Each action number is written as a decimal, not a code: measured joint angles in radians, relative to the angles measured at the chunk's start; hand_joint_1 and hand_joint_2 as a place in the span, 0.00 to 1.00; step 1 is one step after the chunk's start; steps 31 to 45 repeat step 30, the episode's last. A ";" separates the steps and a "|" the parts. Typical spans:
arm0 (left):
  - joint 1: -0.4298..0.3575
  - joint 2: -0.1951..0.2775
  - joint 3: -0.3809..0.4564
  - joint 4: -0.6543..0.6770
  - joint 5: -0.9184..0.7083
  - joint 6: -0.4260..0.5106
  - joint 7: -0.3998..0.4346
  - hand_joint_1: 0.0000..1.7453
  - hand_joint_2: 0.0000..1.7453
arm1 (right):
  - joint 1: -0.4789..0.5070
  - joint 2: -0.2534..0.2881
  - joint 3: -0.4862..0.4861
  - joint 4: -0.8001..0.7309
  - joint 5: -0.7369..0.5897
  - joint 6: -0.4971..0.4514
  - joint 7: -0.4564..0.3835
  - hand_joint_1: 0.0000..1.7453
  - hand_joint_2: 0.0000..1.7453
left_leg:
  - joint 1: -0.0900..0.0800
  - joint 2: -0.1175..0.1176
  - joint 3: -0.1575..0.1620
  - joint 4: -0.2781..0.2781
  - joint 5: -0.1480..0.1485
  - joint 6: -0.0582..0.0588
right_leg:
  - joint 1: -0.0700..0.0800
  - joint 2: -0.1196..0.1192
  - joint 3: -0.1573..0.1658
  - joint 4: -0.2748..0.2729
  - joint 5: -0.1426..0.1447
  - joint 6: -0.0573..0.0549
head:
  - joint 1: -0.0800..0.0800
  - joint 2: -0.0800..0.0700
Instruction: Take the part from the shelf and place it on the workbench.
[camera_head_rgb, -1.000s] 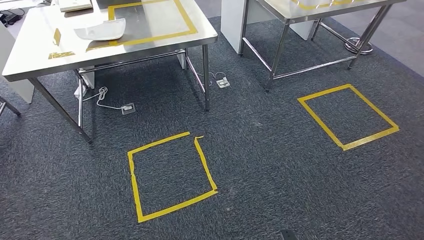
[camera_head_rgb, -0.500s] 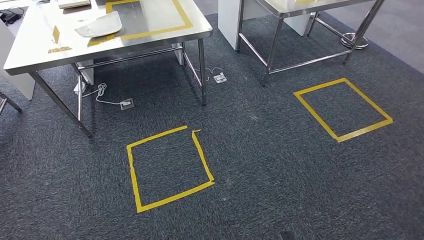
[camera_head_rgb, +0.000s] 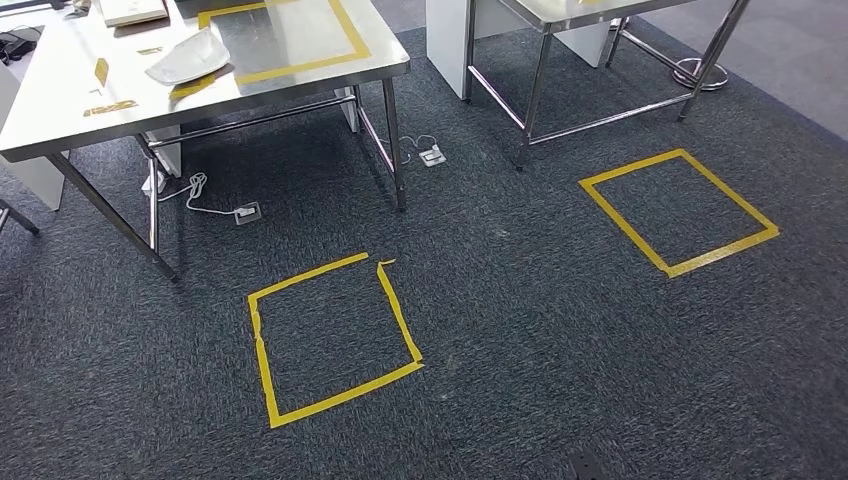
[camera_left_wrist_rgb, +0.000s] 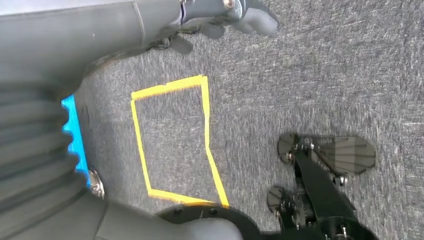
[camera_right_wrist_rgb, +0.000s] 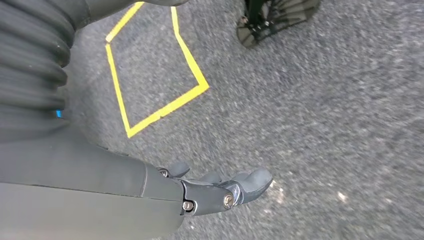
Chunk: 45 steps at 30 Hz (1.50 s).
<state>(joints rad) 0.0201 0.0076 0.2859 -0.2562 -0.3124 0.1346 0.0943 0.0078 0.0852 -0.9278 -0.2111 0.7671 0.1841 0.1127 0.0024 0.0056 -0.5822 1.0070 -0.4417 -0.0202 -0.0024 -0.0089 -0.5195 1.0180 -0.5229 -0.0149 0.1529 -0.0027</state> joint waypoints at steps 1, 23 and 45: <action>0.004 0.000 -0.008 -0.004 0.009 -0.004 -0.003 0.00 1.00 | 0.004 -0.003 0.027 -0.006 -0.022 -0.005 -0.004 0.00 1.00 | 0.000 0.000 0.000 0.000 0.000 0.000 | 0.000 0.000 0.000 0.000 0.000 0.000 | 0.000 0.000; 0.090 0.000 -0.179 -0.094 0.222 -0.092 -0.066 0.00 0.00 | 0.100 -0.044 0.630 -0.118 -0.543 -0.127 -0.080 0.00 0.00 | -0.003 0.000 -0.008 0.009 -0.004 0.006 | -0.004 -0.001 -0.003 0.000 0.003 0.007 | -0.001 0.000; 0.099 0.000 -0.223 -0.145 0.280 -0.117 -0.084 0.00 0.00 | 0.145 -0.051 0.794 -0.131 -0.689 -0.161 -0.097 0.00 0.00 | -0.006 -0.002 -0.011 0.015 -0.007 0.022 | -0.006 -0.005 -0.004 -0.004 0.004 0.021 | -0.002 0.000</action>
